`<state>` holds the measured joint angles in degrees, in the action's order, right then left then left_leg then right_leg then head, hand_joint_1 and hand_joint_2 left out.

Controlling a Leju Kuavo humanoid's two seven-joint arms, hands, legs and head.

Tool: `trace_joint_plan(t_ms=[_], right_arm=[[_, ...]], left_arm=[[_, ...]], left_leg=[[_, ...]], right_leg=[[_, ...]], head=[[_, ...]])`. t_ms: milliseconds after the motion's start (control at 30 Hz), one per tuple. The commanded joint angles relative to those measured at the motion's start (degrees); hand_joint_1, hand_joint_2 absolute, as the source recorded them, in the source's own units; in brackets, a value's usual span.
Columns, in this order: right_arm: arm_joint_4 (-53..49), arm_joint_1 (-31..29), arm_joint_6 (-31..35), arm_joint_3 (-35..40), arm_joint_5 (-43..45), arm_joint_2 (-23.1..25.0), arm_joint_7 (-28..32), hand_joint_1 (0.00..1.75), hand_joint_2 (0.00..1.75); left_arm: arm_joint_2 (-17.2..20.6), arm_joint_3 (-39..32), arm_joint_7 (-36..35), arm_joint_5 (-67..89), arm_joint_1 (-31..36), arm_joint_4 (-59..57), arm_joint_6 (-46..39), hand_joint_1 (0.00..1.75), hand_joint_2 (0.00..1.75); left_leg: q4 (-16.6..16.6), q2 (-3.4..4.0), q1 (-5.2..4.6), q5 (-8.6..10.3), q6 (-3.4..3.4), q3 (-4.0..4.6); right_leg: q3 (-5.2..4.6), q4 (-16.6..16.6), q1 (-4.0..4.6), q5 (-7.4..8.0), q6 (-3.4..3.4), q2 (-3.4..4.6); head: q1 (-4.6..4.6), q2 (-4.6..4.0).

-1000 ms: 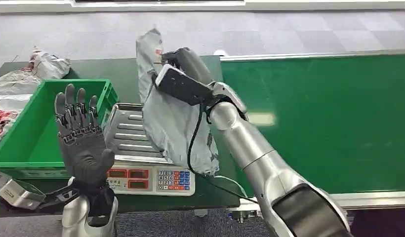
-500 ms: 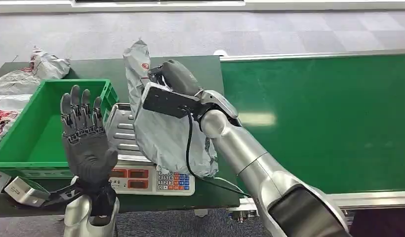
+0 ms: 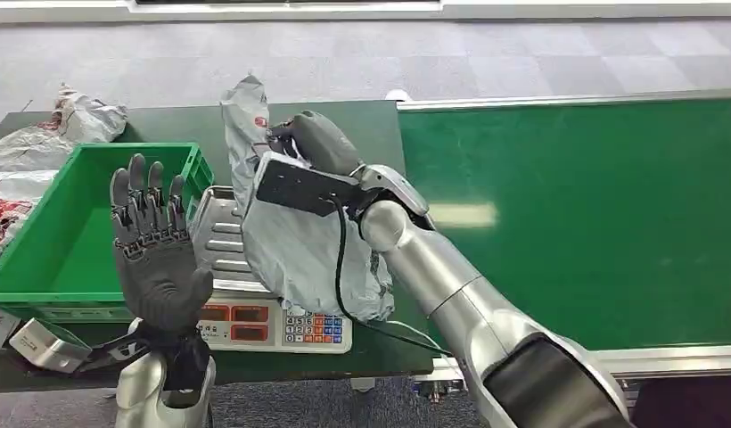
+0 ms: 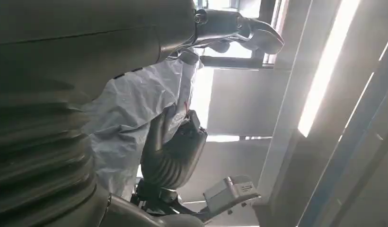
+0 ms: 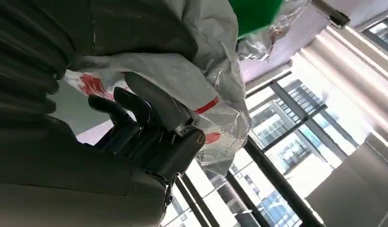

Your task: Moved the parcel from conveyor to table for the left to box.

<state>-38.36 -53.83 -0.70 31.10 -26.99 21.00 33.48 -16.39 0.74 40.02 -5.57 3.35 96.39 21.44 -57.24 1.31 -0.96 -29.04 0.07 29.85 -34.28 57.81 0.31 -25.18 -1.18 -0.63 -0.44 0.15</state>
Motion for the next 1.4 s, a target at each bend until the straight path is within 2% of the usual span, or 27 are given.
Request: trace_joint_plan(t_ms=[33,67,100,133,167,300,400,767,800,833,867,933,967,1033,1067,1133,1400], right_arm=[[15.3,-5.2,5.3,14.1,-2.3,-1.0,-16.3,0.0,1.75],[15.9,-5.6,6.5,17.6,-3.4,-1.0,-19.1,0.0,1.75],[15.9,-5.6,7.6,20.3,-2.1,-1.0,-21.5,0.0,1.75],[15.8,-5.7,9.3,22.0,-0.3,-1.0,-22.4,0.0,0.0],[15.7,-5.7,12.1,22.1,1.5,-1.0,-24.2,0.0,0.0],[18.9,-7.5,16.4,20.3,2.7,-1.0,-26.4,0.0,0.0],[19.9,-6.8,17.9,17.7,1.4,-1.9,-26.3,0.0,0.0],[20.2,-5.3,17.0,15.3,-0.6,-1.9,-25.0,0.0,0.0],[20.0,-5.1,18.9,15.2,-1.5,-1.9,-24.9,0.0,0.0],[19.5,-4.9,25.4,15.2,-3.6,-1.7,-25.2,0.0,0.0],[18.9,-4.6,28.6,14.2,-3.9,-1.5,-24.7,0.0,0.0],[15.9,-4.1,39.3,12.5,-5.2,-1.7,-21.8,0.0,0.0],[14.3,-4.2,40.7,11.6,-5.2,-2.0,-20.4,0.0,0.0],[14.3,-4.2,40.7,11.6,-5.2,-2.0,-20.4,0.0,0.0],[6.6,-1.0,40.7,5.3,-11.3,-3.5,-17.7,0.0,0.0],[2.6,0.9,40.7,-0.4,-14.8,-2.3,-11.6,0.0,0.0],[2.8,1.9,40.7,-3.2,-16.4,-1.0,-8.0,0.0,0.0]], left_arm=[[-2.8,-5.7,0.0,4.4,-2.5,9.5,-16.1,0.0,1.75],[-1.8,-3.8,0.0,6.1,-3.0,11.3,-23.8,0.0,1.75],[0.1,-0.4,0.0,8.5,-3.6,13.6,-39.9,0.0,1.75],[2.6,3.3,0.0,8.7,-3.8,15.4,-51.0,0.0,1.75],[2.6,4.0,0.0,12.0,-3.9,18.1,-61.4,0.0,1.75],[-1.5,1.3,0.0,18.0,-3.6,22.3,-61.4,0.0,1.75],[-2.9,1.2,0.0,22.8,-1.5,22.7,-61.4,0.0,1.75],[-2.9,0.5,0.0,24.6,-1.4,21.9,-61.4,0.0,1.75],[-3.0,0.3,0.0,24.7,-1.4,21.9,-61.4,0.0,1.75],[-3.4,-0.1,0.0,25.0,-1.6,22.2,-61.4,0.0,1.75],[-3.6,-0.4,0.0,25.2,-1.8,22.5,-61.4,0.0,1.75],[-3.6,-0.7,0.0,25.2,-2.0,22.4,-61.4,0.0,1.75],[-3.6,-0.5,0.0,25.2,-1.9,22.2,-61.4,0.0,1.75],[-3.6,-0.5,0.0,25.2,-1.9,22.2,-61.4,0.0,1.75],[-3.6,-0.3,0.0,25.3,-1.4,21.5,-61.4,0.0,1.75],[-3.5,0.1,0.0,25.4,-1.1,20.9,-61.4,0.0,1.75],[-3.2,0.2,0.0,25.4,-1.0,20.3,-61.4,0.0,1.75]], left_leg=[[0.1,-0.02,0.05,0.0,-0.13,-0.12],[0.0,0.1,0.05,-0.05,-0.09,-0.07],[0.1,0.09,0.06,-0.03,-0.13,-0.11],[0.0,0.15,0.08,-0.07,-0.11,-0.03],[0.1,0.11,0.09,-0.05,-0.15,-0.06],[0.0,-0.06,0.08,-0.05,-0.14,-0.02],[0.0,-0.4,0.11,0.0,-0.12,0.04],[0.0,-0.29,0.02,0.01,-0.09,0.06],[0.0,-0.37,0.04,0.03,-0.13,0.04],[0.0,-0.36,0.03,0.02,-0.1,0.05],[0.0,-0.38,0.04,0.04,-0.13,0.01],[0.0,-0.31,0.04,0.02,-0.11,0.0],[0.0,-0.25,0.05,0.0,-0.08,0.07],[0.0,-0.28,0.06,0.01,-0.09,0.09],[-0.1,-0.23,0.04,0.0,-0.06,0.08],[0.0,-0.3,0.06,0.03,-0.11,0.06],[0.0,-0.39,0.05,0.04,-0.07,0.09]], right_leg=[[0.1,-0.1,0.02,0.02,0.08,0.12],[0.04,0.0,0.03,0.01,0.07,0.2],[0.08,-0.1,0.03,0.04,0.09,0.23],[0.0,0.0,0.04,0.02,0.07,0.26],[0.03,-0.1,0.05,0.03,0.09,0.24],[-0.01,-0.1,0.05,-0.03,0.09,0.06],[0.06,-0.1,0.09,-0.06,0.14,-0.23],[-0.01,0.0,0.03,-0.01,0.07,-0.2],[0.03,-0.1,0.04,0.0,0.1,-0.23],[0.01,0.0,0.03,-0.02,0.08,-0.24],[0.05,-0.1,0.04,0.0,0.1,-0.24],[0.03,-0.1,0.03,-0.01,0.09,-0.18],[-0.05,0.0,0.05,0.0,0.08,-0.15],[-0.04,0.0,0.05,0.0,0.1,-0.16],[-0.05,0.0,0.04,0.0,0.08,-0.14],[-0.01,-0.1,0.04,0.02,0.13,-0.16],[0.0,0.0,0.05,0.0,0.08,-0.29]], head=[[0.0,0.0],[0.0,0.0],[0.0,0.0],[0.02,0.0],[0.0,0.0],[-0.02,0.0],[-0.02,0.0],[0.0,0.0],[0.0,0.0],[0.0,0.0],[0.0,0.0],[0.0,0.0],[0.0,0.0],[0.02,0.0],[0.0,0.0],[0.0,0.0],[0.0,0.0]])
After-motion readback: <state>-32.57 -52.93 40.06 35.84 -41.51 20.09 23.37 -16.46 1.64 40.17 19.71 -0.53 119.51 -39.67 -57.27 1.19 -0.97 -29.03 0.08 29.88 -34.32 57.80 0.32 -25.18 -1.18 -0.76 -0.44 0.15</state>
